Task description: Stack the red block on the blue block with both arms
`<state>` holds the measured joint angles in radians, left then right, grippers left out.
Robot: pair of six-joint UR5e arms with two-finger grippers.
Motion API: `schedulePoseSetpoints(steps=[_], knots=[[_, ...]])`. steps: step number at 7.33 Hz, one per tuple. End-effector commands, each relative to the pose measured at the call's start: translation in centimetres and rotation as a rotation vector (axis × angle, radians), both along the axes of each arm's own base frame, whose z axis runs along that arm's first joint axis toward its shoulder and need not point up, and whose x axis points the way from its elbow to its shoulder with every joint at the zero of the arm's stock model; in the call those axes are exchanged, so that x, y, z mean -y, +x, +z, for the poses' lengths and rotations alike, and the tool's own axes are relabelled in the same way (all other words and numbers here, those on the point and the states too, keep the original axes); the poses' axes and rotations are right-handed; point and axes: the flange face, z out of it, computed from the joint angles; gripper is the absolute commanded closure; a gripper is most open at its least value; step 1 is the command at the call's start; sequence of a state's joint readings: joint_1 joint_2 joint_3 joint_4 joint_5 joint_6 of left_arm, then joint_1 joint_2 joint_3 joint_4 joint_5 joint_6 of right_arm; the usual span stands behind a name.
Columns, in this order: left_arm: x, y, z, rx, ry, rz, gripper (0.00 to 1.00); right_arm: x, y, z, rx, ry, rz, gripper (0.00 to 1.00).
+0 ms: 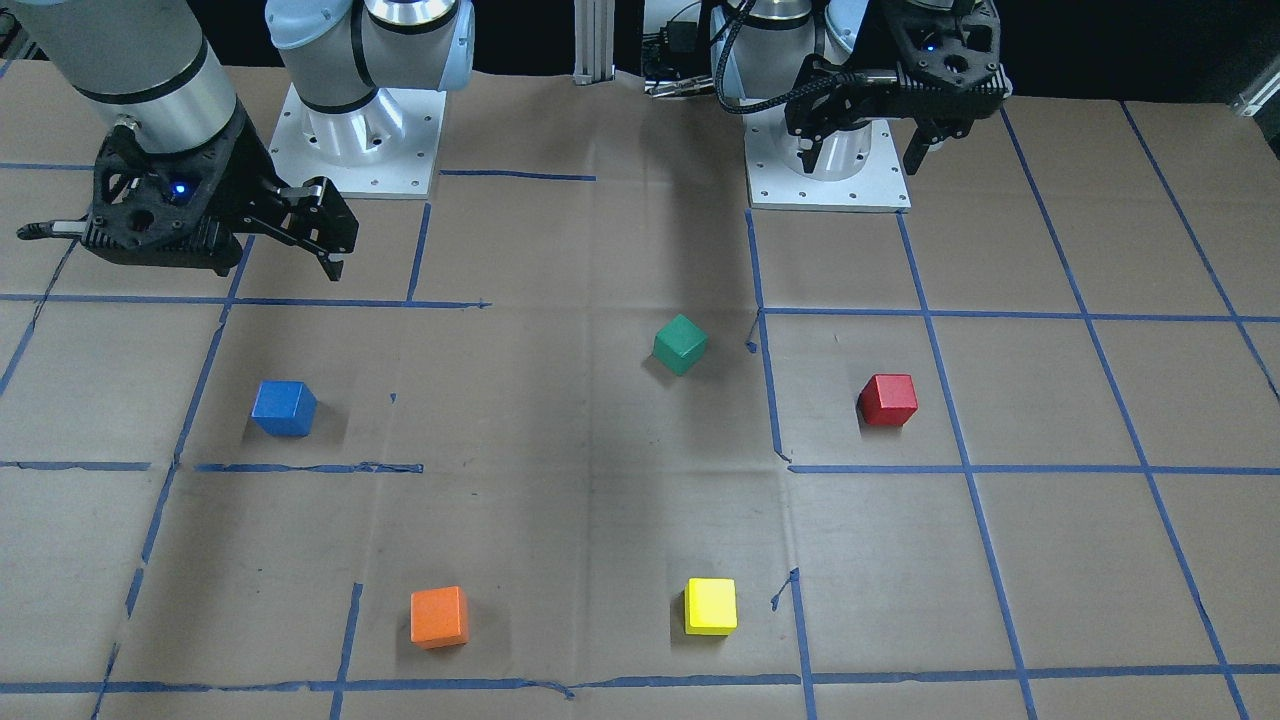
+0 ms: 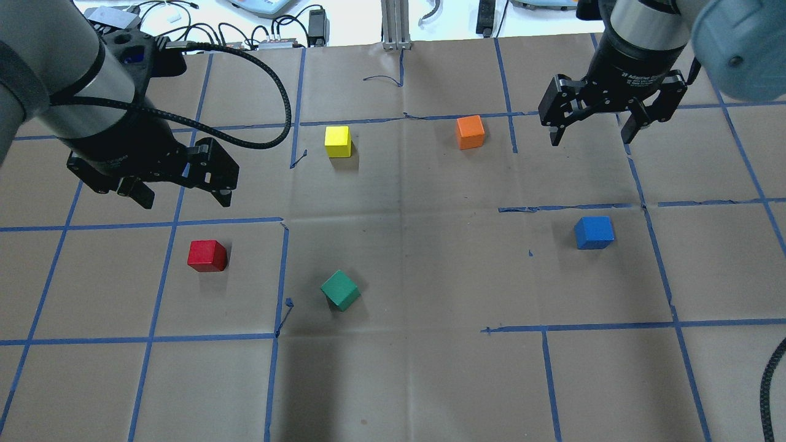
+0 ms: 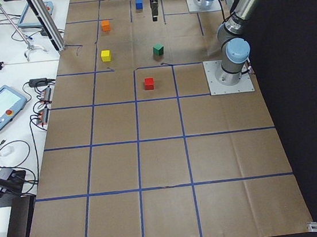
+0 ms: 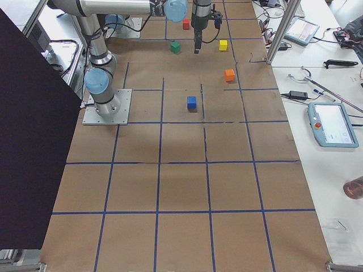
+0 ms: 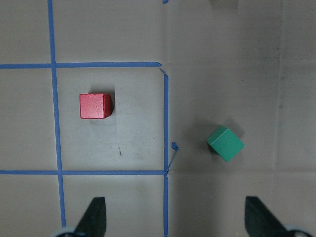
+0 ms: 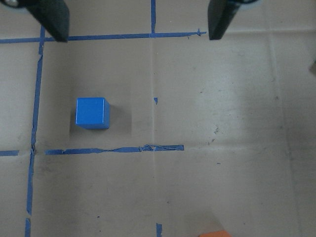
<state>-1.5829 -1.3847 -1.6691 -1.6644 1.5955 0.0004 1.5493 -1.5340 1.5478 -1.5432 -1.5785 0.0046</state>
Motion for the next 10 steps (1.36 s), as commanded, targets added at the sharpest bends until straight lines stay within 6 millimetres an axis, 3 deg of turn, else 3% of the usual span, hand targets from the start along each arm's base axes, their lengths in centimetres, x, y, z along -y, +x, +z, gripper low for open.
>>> schedulePoseSetpoints(steps=[1,2,4,6,10], knots=[[0.3,1.8,-2.6,-0.007,0.043,-0.082,0.0,0.0,0.0,0.0,0.0,0.0,0.0,0.0],[0.8,4.8,-4.4,-0.013,0.041,-0.088,0.0,0.0,0.0,0.0,0.0,0.0,0.0,0.0],[2.2,11.4,-11.0,-0.018,0.031,-0.067,0.0,0.0,0.0,0.0,0.0,0.002,0.0,0.0],[3.1,13.0,-17.2,0.009,-0.026,-0.111,0.0,0.0,0.0,0.0,0.0,0.0,0.0,0.0],[8.1,14.5,-24.2,-0.01,0.015,-0.19,0.0,0.0,0.0,0.0,0.0,0.0,0.0,0.0]])
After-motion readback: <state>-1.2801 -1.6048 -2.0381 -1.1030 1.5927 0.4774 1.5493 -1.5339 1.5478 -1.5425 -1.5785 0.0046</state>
